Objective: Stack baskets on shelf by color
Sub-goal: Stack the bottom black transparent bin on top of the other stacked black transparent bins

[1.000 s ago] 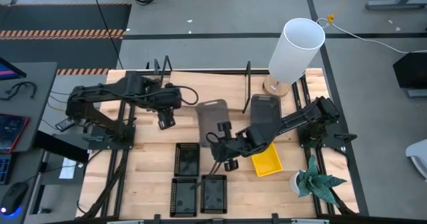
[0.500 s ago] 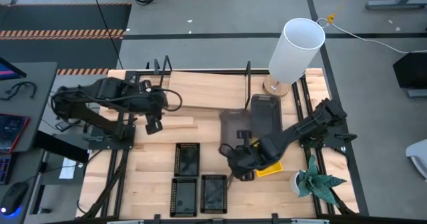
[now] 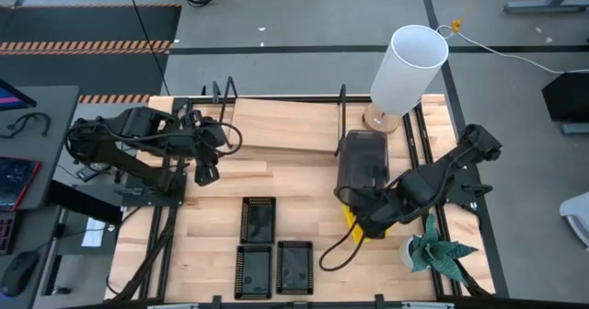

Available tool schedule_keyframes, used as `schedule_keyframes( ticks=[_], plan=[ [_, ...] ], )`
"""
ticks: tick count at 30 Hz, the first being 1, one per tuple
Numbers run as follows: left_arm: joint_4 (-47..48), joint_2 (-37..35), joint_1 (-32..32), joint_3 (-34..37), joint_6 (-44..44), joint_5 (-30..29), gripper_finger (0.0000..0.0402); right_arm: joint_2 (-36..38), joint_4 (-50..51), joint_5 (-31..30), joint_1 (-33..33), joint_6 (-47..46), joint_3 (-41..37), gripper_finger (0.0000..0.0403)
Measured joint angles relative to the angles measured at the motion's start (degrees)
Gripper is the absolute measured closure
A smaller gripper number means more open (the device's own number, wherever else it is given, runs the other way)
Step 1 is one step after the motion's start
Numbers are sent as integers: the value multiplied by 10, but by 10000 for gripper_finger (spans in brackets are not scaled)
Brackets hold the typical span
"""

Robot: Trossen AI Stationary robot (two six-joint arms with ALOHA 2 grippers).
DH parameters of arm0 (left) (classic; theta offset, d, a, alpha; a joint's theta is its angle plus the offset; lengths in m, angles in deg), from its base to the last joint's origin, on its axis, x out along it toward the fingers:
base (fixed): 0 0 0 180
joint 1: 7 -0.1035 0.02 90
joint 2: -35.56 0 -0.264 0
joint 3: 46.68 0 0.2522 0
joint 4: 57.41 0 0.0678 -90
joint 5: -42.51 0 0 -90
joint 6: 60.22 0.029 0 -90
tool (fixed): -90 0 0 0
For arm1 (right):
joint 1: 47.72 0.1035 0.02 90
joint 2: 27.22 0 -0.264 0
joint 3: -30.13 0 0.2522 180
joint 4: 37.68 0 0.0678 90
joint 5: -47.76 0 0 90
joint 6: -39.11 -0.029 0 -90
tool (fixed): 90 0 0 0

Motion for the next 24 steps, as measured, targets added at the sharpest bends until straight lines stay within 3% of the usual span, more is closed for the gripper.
schedule_keyframes(
  ticks=[5,16,24],
  plan=[
    [1,0,0,0,-1,0,230,48,3,-23,-7,2,-25,398],
    [3,-10,46,0,-15,0,230,224,-134,-41,-22,18,-264,398],
    [3,-10,51,0,-15,0,230,305,-178,-61,-63,68,-365,398]
  ],
)
